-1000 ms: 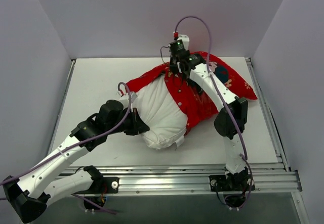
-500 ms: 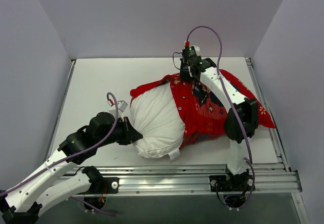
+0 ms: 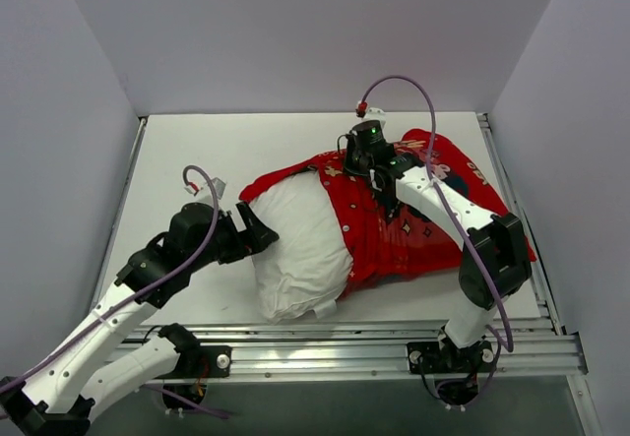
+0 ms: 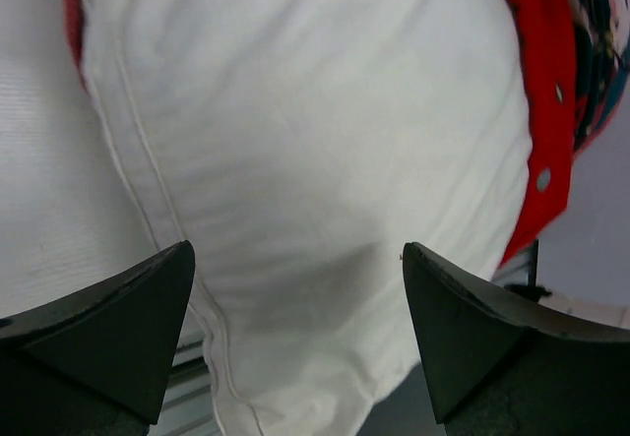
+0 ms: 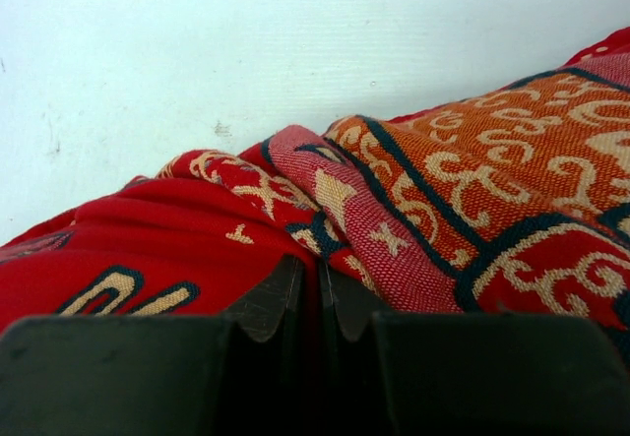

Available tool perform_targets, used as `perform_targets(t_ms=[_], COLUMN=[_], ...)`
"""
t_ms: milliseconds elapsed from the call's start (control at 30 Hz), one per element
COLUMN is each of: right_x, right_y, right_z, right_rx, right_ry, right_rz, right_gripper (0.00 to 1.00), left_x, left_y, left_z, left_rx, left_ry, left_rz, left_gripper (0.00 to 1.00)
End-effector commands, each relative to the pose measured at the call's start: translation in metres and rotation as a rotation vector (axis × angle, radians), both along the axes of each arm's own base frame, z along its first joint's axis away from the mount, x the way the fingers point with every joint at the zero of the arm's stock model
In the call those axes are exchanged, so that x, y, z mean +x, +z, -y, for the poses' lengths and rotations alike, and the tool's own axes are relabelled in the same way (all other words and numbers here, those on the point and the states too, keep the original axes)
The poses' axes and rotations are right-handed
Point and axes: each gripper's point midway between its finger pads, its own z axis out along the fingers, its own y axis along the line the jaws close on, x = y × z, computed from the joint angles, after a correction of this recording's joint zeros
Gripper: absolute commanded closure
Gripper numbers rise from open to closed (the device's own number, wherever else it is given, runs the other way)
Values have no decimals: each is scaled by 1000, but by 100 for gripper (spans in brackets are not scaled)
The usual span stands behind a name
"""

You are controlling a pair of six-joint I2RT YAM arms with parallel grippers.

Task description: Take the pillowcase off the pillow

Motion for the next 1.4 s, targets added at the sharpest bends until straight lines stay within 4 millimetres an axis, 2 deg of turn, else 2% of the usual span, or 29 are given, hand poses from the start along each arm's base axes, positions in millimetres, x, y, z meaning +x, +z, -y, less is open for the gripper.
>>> perform_targets(t_ms=[0, 100, 167, 200, 267, 367, 400, 467, 533, 567, 633, 667, 767, 800, 833, 867, 933, 967, 1033, 1067, 1100, 1133, 1167, 1233, 1267, 1300, 1333, 1367], right_x=[-13, -19, -22, -23, -25, -27, -28, -30, -32, -31, -33, -33, -36, -37, -38, -41, -46, -45, -51, -48, -48, -53, -51, -50, -55, -53, -57, -58], right_y=[-9, -15, -19, -18, -21, -24, -27, -26, -24, -22, -19, -18, -11, -10, -6, -3, -3, 7, 10, 25, 29, 34, 53, 63, 64, 81, 83, 76], right_z=[-1, -8, -11, -12, -14, -18, -20, -23, -27, -26, -30, -30, -37, -38, -41, -46, -52, -57, -66, -71, -74, -79, -86, -92, -103, -111, -117, -127], right_rx=[1, -9, -7, -3, -2, -9, -14, -17, -27, -34, -49, -59, -91, -105, -122, -133, -162, -176, -198, -198, -196, -186, -168, -185, -163, -160, -160, -160], right_ry=[12, 38, 49, 52, 57, 69, 73, 82, 94, 93, 107, 106, 136, 141, 158, 177, 212, 240, 296, 318, 336, 377, 398, 447, 509, 550, 586, 625], right_rz=[-24, -31, -37, -35, -38, -40, -44, -40, -31, -22, -13, -8, 16, 22, 33, 39, 31, 50, 40, 67, 68, 61, 93, 107, 95, 136, 130, 113], right_gripper=[100, 100, 100, 100, 100, 100, 100, 100, 100, 100, 100, 100, 100, 100, 100, 100, 99, 97, 87, 77, 73, 68, 58, 49, 41, 37, 35, 31], left_x=[42, 69, 77, 84, 91, 97, 99, 102, 101, 103, 101, 101, 99, 99, 99, 99, 98, 97, 97, 93, 93, 89, 87, 83, 81, 79, 76, 74], left_y=[17, 20, 29, 20, 21, 12, -2, -12, -32, -36, -53, -54, -65, -68, -67, -67, -63, -62, -47, -46, -34, -33, -31, -24, -23, -20, -22, -22], left_z=[-23, -29, -16, -11, 1, 20, 23, 25, 25, 26, 27, 31, 40, 43, 44, 44, 43, 42, 40, 38, 38, 37, 35, 33, 32, 31, 31, 30], left_rx=[-38, -105, -170, -163, -186, -224, -215, -211, -192, -196, -186, -192, -179, -177, -178, -175, -168, -158, -132, -106, -105, -87, -67, -53, -45, -46, -42, -39], left_ry=[179, 223, 168, 156, 110, 44, 41, 46, 54, 55, 57, 46, 16, 5, -3, -15, -22, -26, -46, -64, -74, -87, -101, -110, -118, -121, -124, -125], left_rz=[48, 83, 93, 63, 56, 14, -23, -47, -87, -84, -115, -107, -117, -121, -116, -111, -97, -96, -41, -36, -3, -5, 14, 35, 45, 58, 53, 53], left_gripper=[6, 6, 6, 6, 6, 6, 6, 6, 6, 2, 18, 36, 63, 79, 88, 95, 98, 98, 98, 98, 98, 98, 98, 98, 98, 98, 98, 98])
